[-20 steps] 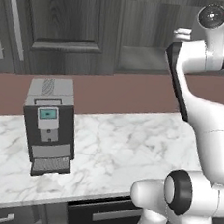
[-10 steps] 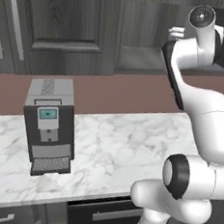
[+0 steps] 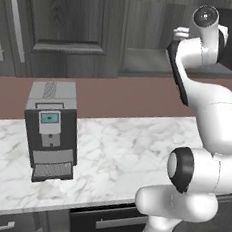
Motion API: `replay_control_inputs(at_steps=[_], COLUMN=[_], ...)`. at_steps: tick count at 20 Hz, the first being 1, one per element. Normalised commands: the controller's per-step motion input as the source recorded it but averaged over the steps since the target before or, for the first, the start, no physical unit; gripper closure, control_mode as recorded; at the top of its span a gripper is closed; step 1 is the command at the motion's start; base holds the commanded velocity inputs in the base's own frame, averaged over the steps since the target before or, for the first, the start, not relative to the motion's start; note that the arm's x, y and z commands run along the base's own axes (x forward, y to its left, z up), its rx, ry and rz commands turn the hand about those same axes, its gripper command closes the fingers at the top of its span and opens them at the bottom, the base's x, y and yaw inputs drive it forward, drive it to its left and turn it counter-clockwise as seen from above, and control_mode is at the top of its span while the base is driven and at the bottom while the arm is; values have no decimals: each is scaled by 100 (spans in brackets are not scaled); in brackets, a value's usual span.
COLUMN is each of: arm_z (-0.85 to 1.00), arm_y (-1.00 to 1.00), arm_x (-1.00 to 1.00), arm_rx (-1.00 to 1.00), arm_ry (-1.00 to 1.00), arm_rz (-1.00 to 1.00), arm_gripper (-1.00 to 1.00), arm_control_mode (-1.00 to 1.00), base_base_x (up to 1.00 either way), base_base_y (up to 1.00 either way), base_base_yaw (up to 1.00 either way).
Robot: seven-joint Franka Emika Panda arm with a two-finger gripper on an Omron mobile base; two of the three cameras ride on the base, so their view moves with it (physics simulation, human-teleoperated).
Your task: Move the mustard and mayonnaise from the cabinet to the dining counter.
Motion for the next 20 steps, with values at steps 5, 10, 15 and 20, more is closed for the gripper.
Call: replay_control_inputs(at_steps=[5,10,15,20], arm_z=[-11,-10,-6,-5], arm_y=[-11,-9,-12,-13], arm_x=[24,23,21,20], arm_rx=[0,0,0,0], arm_ry=[0,0,0,0], arm_rz=[0,0,0,0], arm_gripper=[-100,-100,-100,-100], arm_control_mode=[-100,-100,-100,-100], base_base_x=[0,0,0,0], base_base_y=[0,0,0,0], base_base_yaw=[0,0,0,0])
